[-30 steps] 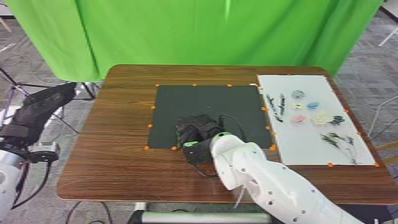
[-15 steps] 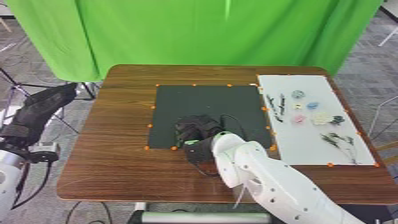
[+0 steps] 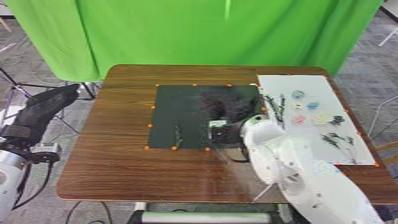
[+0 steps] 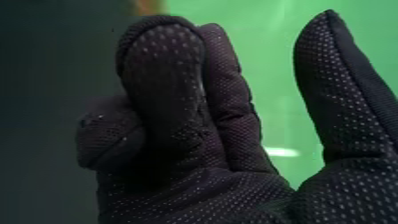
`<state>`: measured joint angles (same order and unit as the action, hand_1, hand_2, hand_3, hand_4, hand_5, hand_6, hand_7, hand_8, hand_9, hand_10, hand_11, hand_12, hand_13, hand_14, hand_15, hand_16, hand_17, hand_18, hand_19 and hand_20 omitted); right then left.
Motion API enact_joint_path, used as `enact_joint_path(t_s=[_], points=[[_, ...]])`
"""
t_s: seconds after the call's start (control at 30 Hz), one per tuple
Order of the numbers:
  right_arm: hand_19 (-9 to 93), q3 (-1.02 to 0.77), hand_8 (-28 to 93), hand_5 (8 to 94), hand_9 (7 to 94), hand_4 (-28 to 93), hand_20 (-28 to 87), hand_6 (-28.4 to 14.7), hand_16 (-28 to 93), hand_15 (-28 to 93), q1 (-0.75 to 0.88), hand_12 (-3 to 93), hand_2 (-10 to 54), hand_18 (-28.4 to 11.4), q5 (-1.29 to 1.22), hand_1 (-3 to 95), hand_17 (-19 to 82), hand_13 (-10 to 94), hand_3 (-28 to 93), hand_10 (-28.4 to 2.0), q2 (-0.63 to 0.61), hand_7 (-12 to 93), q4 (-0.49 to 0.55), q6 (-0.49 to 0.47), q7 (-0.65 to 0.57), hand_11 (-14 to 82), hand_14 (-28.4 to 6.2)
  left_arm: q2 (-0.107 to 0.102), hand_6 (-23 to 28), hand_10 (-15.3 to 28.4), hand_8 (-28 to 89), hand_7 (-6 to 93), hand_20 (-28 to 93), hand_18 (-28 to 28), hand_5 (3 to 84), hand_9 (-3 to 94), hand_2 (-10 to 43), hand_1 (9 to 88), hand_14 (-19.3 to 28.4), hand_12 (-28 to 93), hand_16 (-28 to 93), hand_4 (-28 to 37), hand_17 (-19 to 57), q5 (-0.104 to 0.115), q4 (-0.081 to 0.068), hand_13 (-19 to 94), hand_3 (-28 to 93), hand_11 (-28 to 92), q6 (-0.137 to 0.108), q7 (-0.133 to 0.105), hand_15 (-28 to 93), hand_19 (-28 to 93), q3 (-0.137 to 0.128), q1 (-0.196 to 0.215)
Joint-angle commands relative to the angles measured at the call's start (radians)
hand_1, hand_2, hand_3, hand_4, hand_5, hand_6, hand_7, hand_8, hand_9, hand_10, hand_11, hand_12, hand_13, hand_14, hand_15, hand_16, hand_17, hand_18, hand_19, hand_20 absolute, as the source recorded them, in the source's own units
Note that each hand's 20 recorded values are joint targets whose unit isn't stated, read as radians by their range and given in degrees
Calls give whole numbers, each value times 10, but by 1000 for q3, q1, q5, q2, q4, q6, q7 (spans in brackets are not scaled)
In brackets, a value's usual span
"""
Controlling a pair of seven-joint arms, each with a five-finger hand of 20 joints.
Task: Arrange flowers
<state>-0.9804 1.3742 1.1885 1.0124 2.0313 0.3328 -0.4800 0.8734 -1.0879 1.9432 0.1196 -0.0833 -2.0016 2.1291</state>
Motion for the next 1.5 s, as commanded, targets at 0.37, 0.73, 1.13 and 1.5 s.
enact_joint_path(t_s=[0.37, 0.73, 1.13, 1.5], points=[[877, -634, -48, 604, 705, -113, 303, -62, 320, 420, 496, 216, -95, -98, 943, 279, 649, 915, 523, -184, -209, 130, 46, 2, -192, 129, -56, 36, 23, 124, -62, 70, 117, 99, 366, 359, -35, 214, 148, 129, 30, -216, 0, 6, 3, 256, 625, 108, 41, 22, 55, 4, -2, 19], [902, -781, -61, 661, 810, -162, 306, -41, 299, 462, 662, 223, -95, -81, 1046, 392, 678, 937, 565, -143, -190, 158, -24, -97, -301, 197, -32, 47, 23, 124, -62, 70, 117, 99, 366, 360, -31, 215, 149, 129, 31, -219, -1, 10, 9, 259, 618, 112, 43, 29, 57, 5, -4, 26], [908, -834, -63, 685, 839, -176, 307, -45, 290, 477, 737, 226, -95, -79, 982, 371, 681, 937, 557, -142, -167, 154, -12, -203, -296, 206, -32, 48, 23, 125, -61, 74, 117, 98, 361, 361, -35, 217, 146, 130, 30, -221, 6, 39, 29, 265, 628, 114, -80, -74, 59, 9, 27, 40], [910, -821, -63, 693, 845, -169, 314, -46, 292, 474, 781, 229, -95, -81, 961, 360, 677, 937, 548, -140, -146, 148, 5, -260, -281, 208, -33, 62, 26, 126, -65, 85, 118, 99, 374, 369, -36, 216, 147, 131, 28, -226, 8, 48, 31, 272, 632, 127, -108, -100, 62, 11, 47, 44]])
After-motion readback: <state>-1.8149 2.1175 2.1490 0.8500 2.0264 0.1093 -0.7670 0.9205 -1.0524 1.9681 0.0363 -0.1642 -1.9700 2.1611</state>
